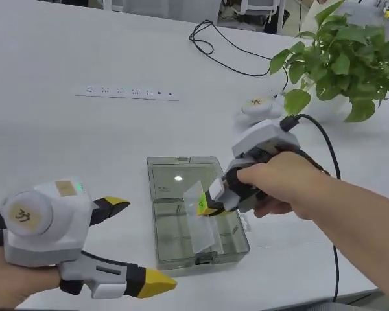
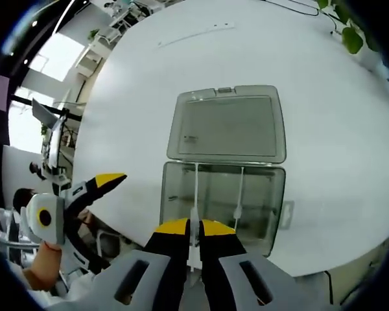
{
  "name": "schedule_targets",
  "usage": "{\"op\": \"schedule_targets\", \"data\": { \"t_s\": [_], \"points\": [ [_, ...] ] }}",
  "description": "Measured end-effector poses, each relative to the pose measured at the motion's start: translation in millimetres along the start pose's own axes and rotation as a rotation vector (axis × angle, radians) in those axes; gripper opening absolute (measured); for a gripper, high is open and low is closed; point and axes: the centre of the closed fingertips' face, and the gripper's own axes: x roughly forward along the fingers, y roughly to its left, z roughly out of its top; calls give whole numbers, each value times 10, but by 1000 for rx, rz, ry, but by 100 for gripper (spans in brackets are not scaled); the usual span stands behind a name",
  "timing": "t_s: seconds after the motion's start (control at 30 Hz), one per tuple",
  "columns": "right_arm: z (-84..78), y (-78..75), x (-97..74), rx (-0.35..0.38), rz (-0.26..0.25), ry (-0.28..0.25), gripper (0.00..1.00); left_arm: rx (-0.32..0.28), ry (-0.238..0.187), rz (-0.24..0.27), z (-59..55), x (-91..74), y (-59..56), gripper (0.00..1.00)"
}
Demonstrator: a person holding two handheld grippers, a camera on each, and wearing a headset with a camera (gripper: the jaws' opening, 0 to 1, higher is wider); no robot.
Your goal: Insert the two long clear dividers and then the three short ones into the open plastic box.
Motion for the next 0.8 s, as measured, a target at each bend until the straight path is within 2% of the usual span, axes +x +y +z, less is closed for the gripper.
{"op": "schedule_targets", "data": {
  "t_s": [0.1, 0.8],
  "points": [
    [-11, -35, 32, -8, -17, 1, 7, -1, -5, -4, -5, 1, -5, 100],
    [-6, -73, 199, -17, -51, 18, 7, -24, -25, -10, -24, 5, -16, 100]
  ]
}}
